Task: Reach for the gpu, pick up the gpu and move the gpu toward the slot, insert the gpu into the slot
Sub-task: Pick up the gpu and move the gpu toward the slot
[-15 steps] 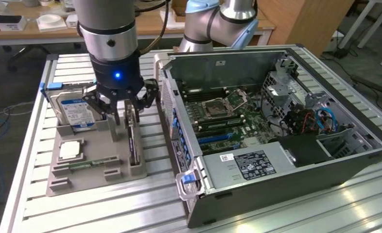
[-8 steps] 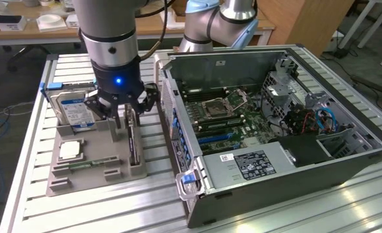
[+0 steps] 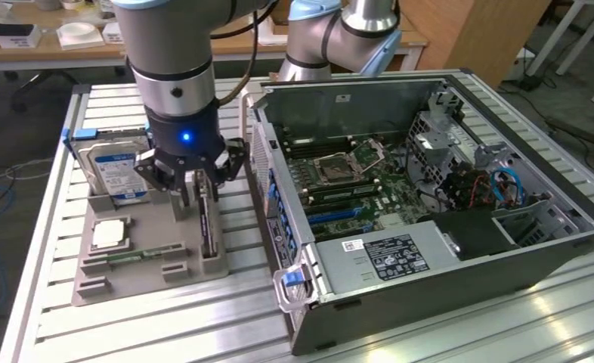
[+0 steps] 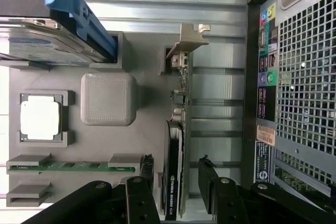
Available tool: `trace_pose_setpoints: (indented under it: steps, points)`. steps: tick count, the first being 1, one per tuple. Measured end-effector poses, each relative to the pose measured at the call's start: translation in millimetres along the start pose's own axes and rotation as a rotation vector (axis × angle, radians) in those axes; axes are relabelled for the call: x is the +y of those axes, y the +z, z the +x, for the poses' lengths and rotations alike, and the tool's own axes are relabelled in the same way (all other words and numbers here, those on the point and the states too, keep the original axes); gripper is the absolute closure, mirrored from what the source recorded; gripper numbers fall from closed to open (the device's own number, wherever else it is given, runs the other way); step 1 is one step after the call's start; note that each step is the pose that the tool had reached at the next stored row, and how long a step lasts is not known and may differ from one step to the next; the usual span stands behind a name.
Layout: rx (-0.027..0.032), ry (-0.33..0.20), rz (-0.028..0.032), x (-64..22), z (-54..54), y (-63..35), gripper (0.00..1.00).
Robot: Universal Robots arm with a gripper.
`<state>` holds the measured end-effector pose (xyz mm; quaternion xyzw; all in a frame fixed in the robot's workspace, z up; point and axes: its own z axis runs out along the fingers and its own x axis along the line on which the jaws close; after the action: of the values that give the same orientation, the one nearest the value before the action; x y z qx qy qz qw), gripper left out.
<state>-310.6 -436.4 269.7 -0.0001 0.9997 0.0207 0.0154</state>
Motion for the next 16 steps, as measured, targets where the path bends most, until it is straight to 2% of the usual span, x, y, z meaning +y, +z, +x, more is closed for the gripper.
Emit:
trace_pose_setpoints:
  steps: [16]
  points:
    - [-0.0018,0.0,-0.0001,-1.8,0.9,29.1,0.53]
